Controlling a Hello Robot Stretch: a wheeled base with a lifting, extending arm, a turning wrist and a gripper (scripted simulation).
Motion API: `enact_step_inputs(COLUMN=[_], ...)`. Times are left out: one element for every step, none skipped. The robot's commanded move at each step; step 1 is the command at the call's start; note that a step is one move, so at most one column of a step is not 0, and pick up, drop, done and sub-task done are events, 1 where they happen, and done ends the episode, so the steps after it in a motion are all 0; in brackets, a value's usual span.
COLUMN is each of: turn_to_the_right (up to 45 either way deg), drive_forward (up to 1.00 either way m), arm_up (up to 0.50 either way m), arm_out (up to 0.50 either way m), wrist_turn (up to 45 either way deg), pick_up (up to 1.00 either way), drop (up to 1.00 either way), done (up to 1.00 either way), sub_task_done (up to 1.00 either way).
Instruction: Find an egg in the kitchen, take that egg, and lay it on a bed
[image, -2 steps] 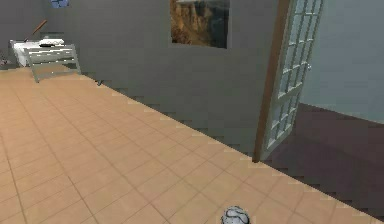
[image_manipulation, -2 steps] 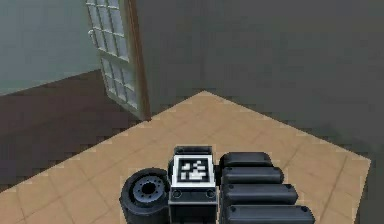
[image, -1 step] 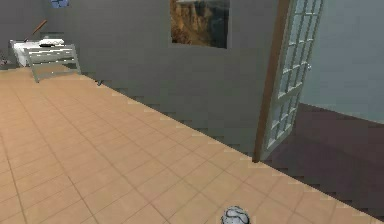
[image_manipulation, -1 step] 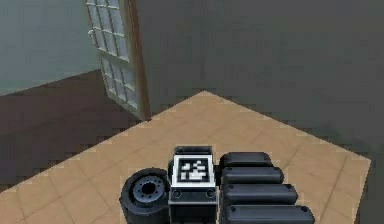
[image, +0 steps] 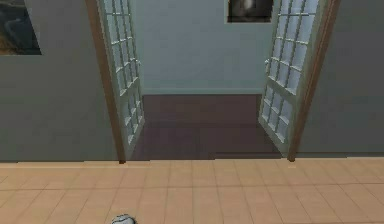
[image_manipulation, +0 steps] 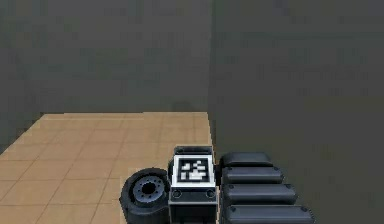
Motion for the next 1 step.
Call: enact_step_inputs(turn_to_the_right=[0.0], drive_forward=[0.05], arm_up=[0.00], arm_out=[0.00], wrist_turn=[0.0], pick_up=[0.00], drop=[0.00], done=[0.00], sub_task_done=[0.00])
